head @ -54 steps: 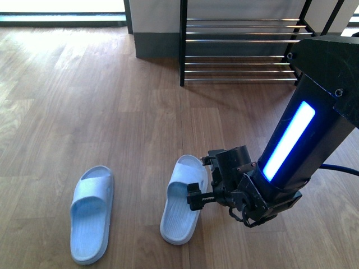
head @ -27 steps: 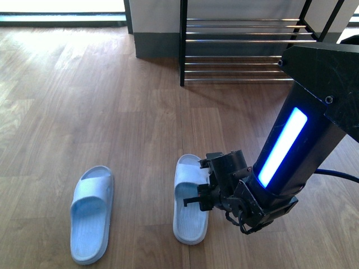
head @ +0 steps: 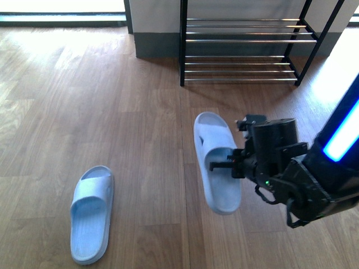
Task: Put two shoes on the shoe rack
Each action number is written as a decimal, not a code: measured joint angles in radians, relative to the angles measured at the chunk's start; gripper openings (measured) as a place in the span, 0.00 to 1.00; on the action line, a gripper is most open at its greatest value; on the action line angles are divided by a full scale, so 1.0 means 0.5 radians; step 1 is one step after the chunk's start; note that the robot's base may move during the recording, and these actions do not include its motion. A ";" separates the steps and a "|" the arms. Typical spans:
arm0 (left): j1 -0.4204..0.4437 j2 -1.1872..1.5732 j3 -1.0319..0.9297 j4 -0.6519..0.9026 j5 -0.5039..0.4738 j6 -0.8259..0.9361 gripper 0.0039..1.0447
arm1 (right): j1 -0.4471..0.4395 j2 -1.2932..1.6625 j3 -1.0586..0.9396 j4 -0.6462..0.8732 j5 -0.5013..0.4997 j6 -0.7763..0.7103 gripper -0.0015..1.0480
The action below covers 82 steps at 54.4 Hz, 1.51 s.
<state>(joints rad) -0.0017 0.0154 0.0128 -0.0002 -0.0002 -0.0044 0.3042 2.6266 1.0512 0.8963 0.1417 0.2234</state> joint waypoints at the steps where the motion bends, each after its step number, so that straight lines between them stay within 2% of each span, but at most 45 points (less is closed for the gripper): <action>1: 0.000 0.000 0.000 0.000 0.000 0.000 0.91 | -0.021 -0.059 -0.063 0.023 0.000 -0.007 0.02; 7: 0.000 0.000 0.000 0.000 0.000 0.000 0.91 | -0.187 -0.506 -0.546 0.146 -0.016 -0.102 0.02; 16: 0.000 0.000 0.000 0.000 0.000 0.000 0.91 | -0.456 -1.212 -1.067 0.096 -0.070 -0.249 0.02; 29: 0.000 0.000 0.000 0.000 0.000 0.000 0.91 | -0.726 -2.035 -1.377 -0.185 -0.150 -0.357 0.02; 82: 0.000 0.000 0.000 0.000 0.005 0.000 0.91 | -0.746 -2.100 -1.404 -0.197 -0.153 -0.381 0.02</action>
<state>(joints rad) -0.0017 0.0154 0.0128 -0.0002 0.0025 -0.0044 -0.0689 1.5764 0.3492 0.7979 0.0650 0.0326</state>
